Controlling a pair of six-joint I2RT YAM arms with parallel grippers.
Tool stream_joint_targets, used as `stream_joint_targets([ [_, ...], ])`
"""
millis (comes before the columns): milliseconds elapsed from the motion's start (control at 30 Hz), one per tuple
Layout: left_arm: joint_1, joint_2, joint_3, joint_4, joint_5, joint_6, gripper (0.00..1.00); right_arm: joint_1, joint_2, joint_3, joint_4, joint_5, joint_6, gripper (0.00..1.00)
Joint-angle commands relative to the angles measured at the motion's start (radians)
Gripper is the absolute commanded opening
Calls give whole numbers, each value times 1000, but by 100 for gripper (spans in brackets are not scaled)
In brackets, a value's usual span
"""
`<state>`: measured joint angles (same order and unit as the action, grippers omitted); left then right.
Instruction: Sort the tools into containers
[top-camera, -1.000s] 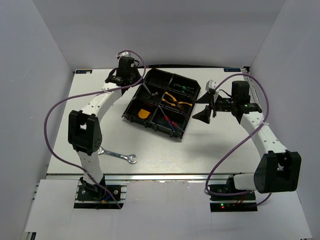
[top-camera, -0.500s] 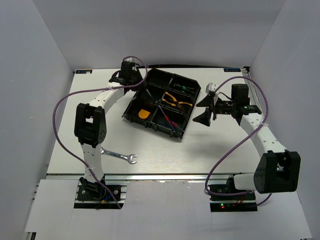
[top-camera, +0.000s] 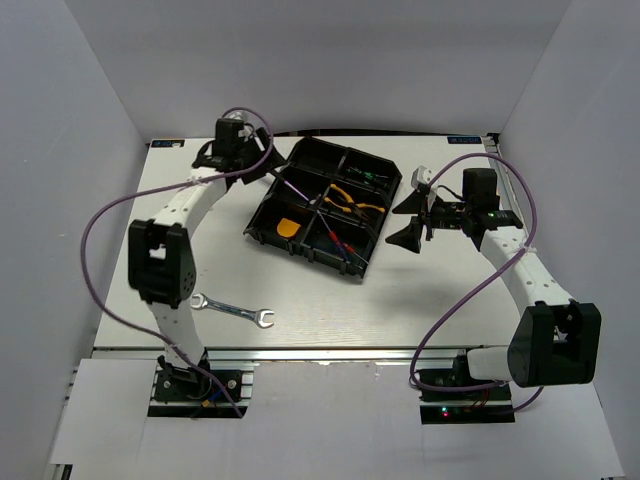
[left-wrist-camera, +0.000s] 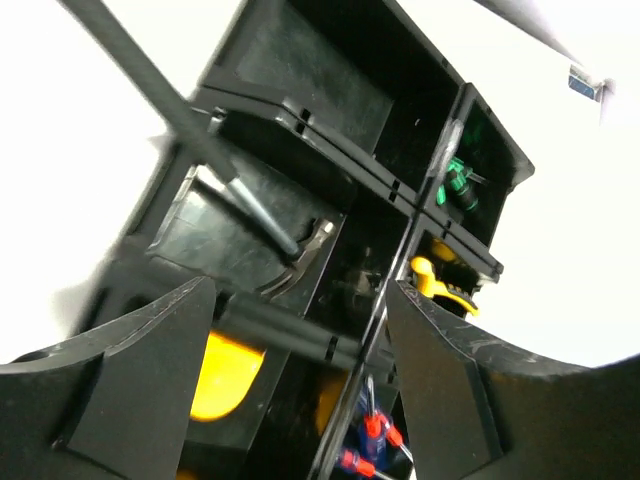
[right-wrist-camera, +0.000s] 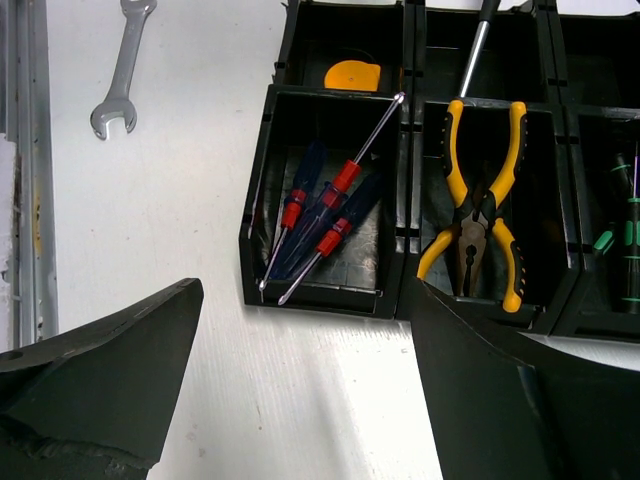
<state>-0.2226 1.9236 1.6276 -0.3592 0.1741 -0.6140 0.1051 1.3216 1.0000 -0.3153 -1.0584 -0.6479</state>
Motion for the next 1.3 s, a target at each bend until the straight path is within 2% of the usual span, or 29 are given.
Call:
stream_joint_targets([
  [0, 49, -233, -125, 8, -7, -6, 80, -4, -13, 0, -27, -26, -51, 89],
  [67, 72, -368, -219, 6, -22, -36, 79, -4, -10, 11, -63, -25, -78, 89],
  [133, 97, -519, -386, -9, -54, -109, 77, -4, 1, 20, -91, -20, -111, 89],
  [200, 109, -622, -503, -35, -83, -167, 66, -4, 8, 20, -106, -17, -119, 89],
  [233, 121, -670, -608, -84, -97, -262, 57, -4, 10, 19, -110, -14, -127, 89],
  [300, 129, -784, -691, -170, -148, -337, 31, -4, 10, 12, -116, -11, -131, 89],
  [333, 140, -826, -753, -264, -156, -433, 28, -4, 11, 11, -117, -8, -139, 89],
  [367, 141, -839, -777, -317, -160, -466, 26, -4, 13, 11, -120, -5, -141, 89],
  [400, 143, -848, -797, -405, -174, -522, 28, -2, 14, 11, -123, -2, -144, 89],
  [467, 143, -851, -837, -475, -197, -570, 41, -2, 19, 9, -123, 1, -144, 89],
  [500, 144, -841, -845, -525, -208, -616, 50, -4, 21, 9, -126, 1, -144, 89],
  [600, 144, -810, -854, -561, -226, -650, 66, -4, 25, 8, -125, 3, -136, 89],
  [667, 143, -793, -850, -560, -229, -650, 68, -4, 24, 5, -126, 9, -131, 89],
  [700, 143, -769, -848, -561, -226, -648, 72, -2, 24, 2, -126, 12, -130, 89],
  [867, 144, -661, -848, -563, -199, -615, 73, -1, 19, -8, -123, 28, -121, 89],
  [1267, 143, -557, -905, -520, -191, -555, 62, 18, 45, 22, -128, 29, -101, 89],
])
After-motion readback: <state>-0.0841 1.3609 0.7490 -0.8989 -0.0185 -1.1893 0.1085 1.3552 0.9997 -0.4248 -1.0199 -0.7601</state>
